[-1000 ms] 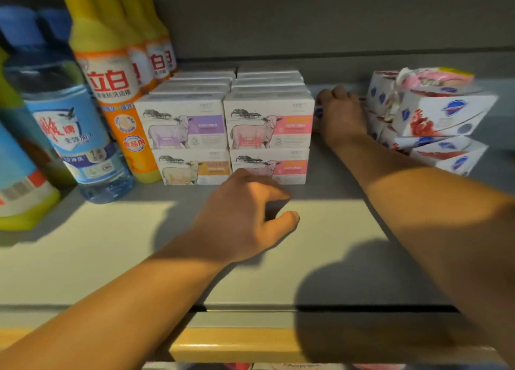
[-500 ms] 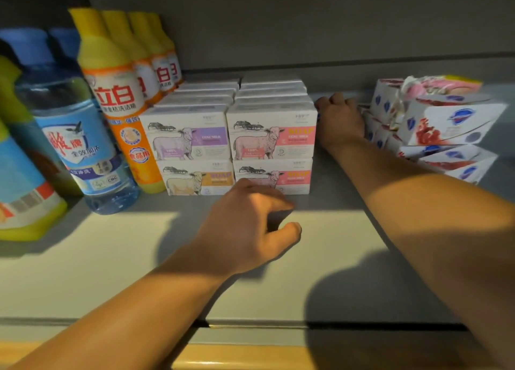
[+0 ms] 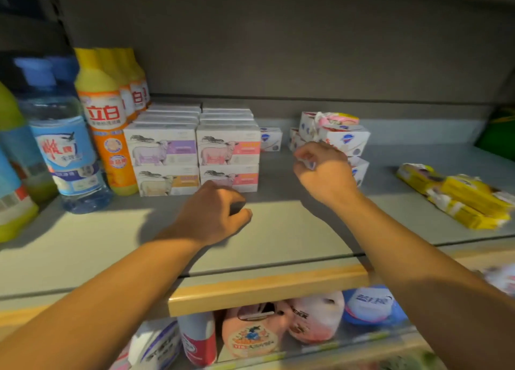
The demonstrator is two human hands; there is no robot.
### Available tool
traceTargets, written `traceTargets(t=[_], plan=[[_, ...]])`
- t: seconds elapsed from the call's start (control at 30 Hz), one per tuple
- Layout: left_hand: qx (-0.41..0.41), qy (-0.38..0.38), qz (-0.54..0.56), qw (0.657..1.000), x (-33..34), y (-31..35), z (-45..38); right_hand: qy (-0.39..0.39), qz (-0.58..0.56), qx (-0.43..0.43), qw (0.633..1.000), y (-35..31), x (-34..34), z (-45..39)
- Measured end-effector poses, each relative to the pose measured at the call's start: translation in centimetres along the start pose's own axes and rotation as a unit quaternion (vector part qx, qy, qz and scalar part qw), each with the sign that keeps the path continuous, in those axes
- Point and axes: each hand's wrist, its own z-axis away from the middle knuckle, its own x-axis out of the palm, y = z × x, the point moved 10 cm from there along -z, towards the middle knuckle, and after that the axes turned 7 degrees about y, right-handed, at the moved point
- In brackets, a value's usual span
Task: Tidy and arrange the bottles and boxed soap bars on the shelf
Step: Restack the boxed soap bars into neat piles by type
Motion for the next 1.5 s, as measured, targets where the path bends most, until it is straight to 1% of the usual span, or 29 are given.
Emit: traceTargets(t=[0.07, 0.1, 0.13, 0.2, 0.23, 0.27, 0.3, 0.37, 0.43, 0.5, 0.6, 0.7, 0.9, 1.0, 1.07, 1.17, 1.23, 1.3, 1.33, 1.4, 1.43, 1.5], plan=[[-0.007, -0.003, -0.001, 1.0, 0.2, -0.2, 0.0, 0.048, 0.008, 0.037, 0.998, 2.6, -3.3, 1.2], [-0.014, -0.001, 0.003, 1.0, 0.2, -0.3, 0.0, 0.045, 0.032, 0.053, 0.997, 4.1, -4.2, 1.5], [-0.021, 0.0, 0.005, 1.0, 0.2, -0.4, 0.1, 0.018, 0.066, 0.072, 0.995, 5.6, -4.4, 1.6], [-0.029, 0.001, 0.011, 1.0, 0.2, -0.6, 0.2, -0.085, 0.146, 0.107, 0.98, 8.2, -3.5, 2.4], [-0.03, 0.001, 0.014, 0.999, 0.2, -0.7, 0.2, -0.128, 0.184, 0.108, 0.969, 8.8, -3.0, 2.9], [-0.033, 0.001, 0.016, 0.999, 0.1, -0.7, 0.2, -0.148, 0.214, 0.096, 0.961, 9.1, -2.7, 3.2], [-0.035, 0.001, 0.02, 0.999, 0.1, -0.8, 0.2, -0.143, 0.237, 0.075, 0.958, 8.8, -2.7, 3.3], [-0.031, 0.006, 0.025, 0.999, 0.0, -0.8, 0.2, -0.101, 0.244, 0.025, 0.964, 7.4, -3.0, 3.1], [-0.026, 0.009, 0.029, 0.999, 0.0, -0.7, 0.1, -0.078, 0.174, 0.006, 0.982, 6.0, -3.0, 3.1], [-0.025, 0.015, 0.03, 0.999, -0.2, -0.7, 0.1, -0.08, 0.086, -0.002, 0.993, 4.7, -2.6, 3.3], [-0.012, 0.026, 0.029, 0.999, -0.2, -0.6, 0.1, -0.064, 0.01, -0.019, 0.998, 2.9, -2.3, 3.4], [0.002, 0.036, 0.032, 0.999, -0.3, -0.6, 0.1, -0.054, -0.065, 0.013, 0.996, 2.4, -2.2, 3.6], [0.012, 0.04, 0.034, 0.999, -0.1, -0.6, 0.0, -0.09, -0.137, 0.052, 0.985, 1.5, -0.1, 4.6], [-0.021, 0.038, 0.057, 0.997, 0.0, -1.4, 0.0, -0.094, -0.14, 0.053, 0.984, 0.6, 0.0, 4.8], [-0.054, 0.056, 0.092, 0.993, -0.4, -1.8, 0.1, -0.093, -0.191, 0.074, 0.974, -0.2, 0.2, 5.3], [-0.06, 0.097, 0.149, 0.982, -1.9, -1.0, 0.2, -0.096, -0.297, 0.118, 0.943, -1.6, 1.0, 6.0], [-0.07, 0.081, 0.19, 0.976, -2.2, -0.7, 0.2, -0.097, -0.357, 0.139, 0.918, -2.6, 1.9, 6.4], [-0.101, 0.057, 0.263, 0.958, -1.9, -0.9, 0.2, -0.092, -0.404, 0.157, 0.897, -3.3, 2.7, 7.0], [-0.128, 0.054, 0.31, 0.941, -1.7, -1.2, 0.3, -0.089, -0.411, 0.161, 0.893, -3.5, 3.0, 7.2], [-0.193, 0.05, 0.399, 0.895, -1.1, -1.9, 0.6, -0.088, -0.408, 0.153, 0.896, -3.6, 3.3, 7.6], [-0.216, 0.054, 0.428, 0.876, -1.0, -2.1, 0.7, -0.098, -0.413, 0.146, 0.894, -3.7, 3.4, 7.7], [-0.24, 0.066, 0.451, 0.857, -1.0, -2.6, 0.9, -0.131, -0.438, 0.143, 0.878, -4.0, 3.7, 8.0]])
